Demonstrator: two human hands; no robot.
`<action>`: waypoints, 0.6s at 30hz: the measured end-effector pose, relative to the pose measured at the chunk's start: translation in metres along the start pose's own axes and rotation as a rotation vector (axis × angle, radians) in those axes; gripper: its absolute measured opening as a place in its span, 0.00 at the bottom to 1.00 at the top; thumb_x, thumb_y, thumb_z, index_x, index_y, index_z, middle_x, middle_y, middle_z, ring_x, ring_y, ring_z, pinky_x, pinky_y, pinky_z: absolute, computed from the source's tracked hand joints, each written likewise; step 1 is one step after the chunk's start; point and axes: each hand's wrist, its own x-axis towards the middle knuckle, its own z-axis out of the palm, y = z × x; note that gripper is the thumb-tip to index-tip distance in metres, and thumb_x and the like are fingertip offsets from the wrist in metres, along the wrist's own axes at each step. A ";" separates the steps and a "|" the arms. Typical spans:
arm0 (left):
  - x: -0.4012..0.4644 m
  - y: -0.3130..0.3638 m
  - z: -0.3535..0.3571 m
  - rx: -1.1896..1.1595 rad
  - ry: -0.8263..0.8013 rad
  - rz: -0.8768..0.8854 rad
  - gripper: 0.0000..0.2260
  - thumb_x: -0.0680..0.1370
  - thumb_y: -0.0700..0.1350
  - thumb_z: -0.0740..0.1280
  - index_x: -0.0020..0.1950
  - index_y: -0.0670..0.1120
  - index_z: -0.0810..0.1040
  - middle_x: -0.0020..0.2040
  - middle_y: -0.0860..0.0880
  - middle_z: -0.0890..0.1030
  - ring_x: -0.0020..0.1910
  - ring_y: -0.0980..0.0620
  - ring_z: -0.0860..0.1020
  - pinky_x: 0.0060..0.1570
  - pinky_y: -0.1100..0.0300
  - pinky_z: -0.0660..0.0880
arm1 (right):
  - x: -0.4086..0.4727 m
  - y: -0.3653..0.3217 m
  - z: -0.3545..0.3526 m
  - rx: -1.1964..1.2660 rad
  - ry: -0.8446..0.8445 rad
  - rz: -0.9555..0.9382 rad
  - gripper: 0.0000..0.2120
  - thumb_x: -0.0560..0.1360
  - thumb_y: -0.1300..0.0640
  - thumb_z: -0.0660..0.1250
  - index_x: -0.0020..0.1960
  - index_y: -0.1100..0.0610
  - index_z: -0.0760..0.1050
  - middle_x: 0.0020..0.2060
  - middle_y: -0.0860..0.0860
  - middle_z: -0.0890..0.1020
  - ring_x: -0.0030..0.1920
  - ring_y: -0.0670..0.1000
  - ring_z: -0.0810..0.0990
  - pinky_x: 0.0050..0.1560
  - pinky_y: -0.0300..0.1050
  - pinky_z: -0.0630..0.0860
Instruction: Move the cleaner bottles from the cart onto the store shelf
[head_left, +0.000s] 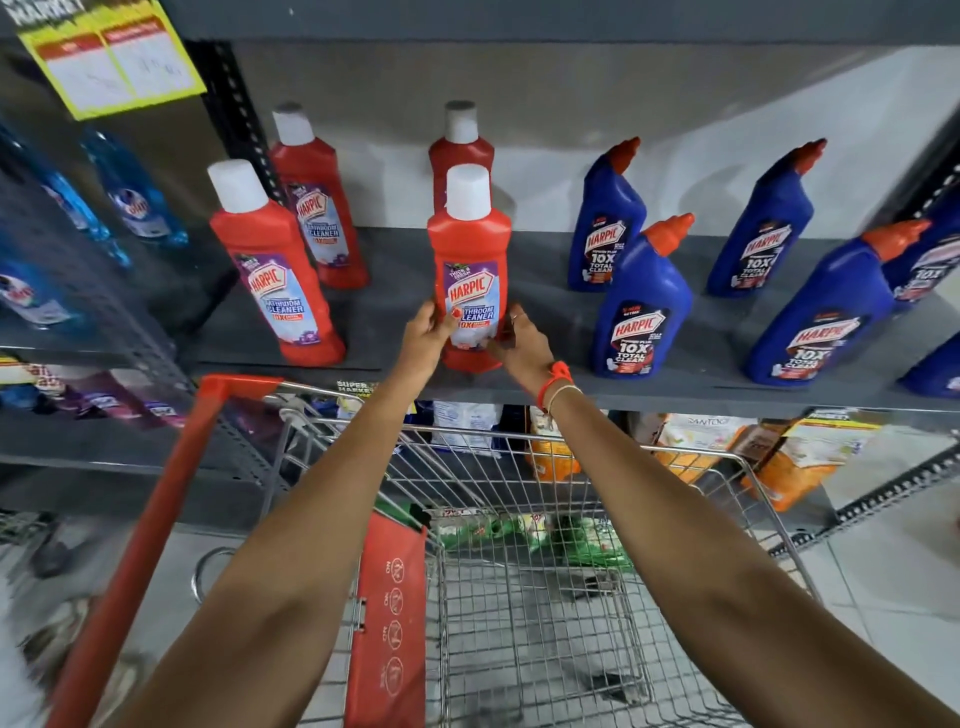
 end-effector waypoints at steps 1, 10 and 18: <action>-0.002 0.001 -0.001 0.016 0.006 -0.001 0.16 0.77 0.38 0.60 0.65 0.38 0.66 0.64 0.35 0.73 0.55 0.48 0.73 0.53 0.54 0.74 | -0.001 -0.002 0.000 -0.004 -0.001 0.001 0.18 0.73 0.62 0.67 0.60 0.63 0.67 0.59 0.62 0.79 0.57 0.59 0.78 0.59 0.51 0.75; -0.006 0.003 0.000 0.049 0.004 -0.003 0.16 0.77 0.39 0.59 0.64 0.39 0.67 0.64 0.37 0.73 0.56 0.49 0.72 0.60 0.49 0.71 | -0.005 -0.001 0.002 0.003 -0.012 0.019 0.20 0.73 0.62 0.66 0.62 0.62 0.66 0.60 0.61 0.78 0.59 0.60 0.77 0.62 0.54 0.75; -0.023 -0.006 0.002 0.073 0.202 0.061 0.22 0.77 0.41 0.61 0.69 0.38 0.60 0.69 0.34 0.66 0.69 0.39 0.65 0.68 0.48 0.64 | -0.021 0.009 0.000 0.020 0.128 -0.023 0.27 0.75 0.63 0.64 0.70 0.61 0.57 0.67 0.62 0.71 0.67 0.59 0.70 0.68 0.51 0.68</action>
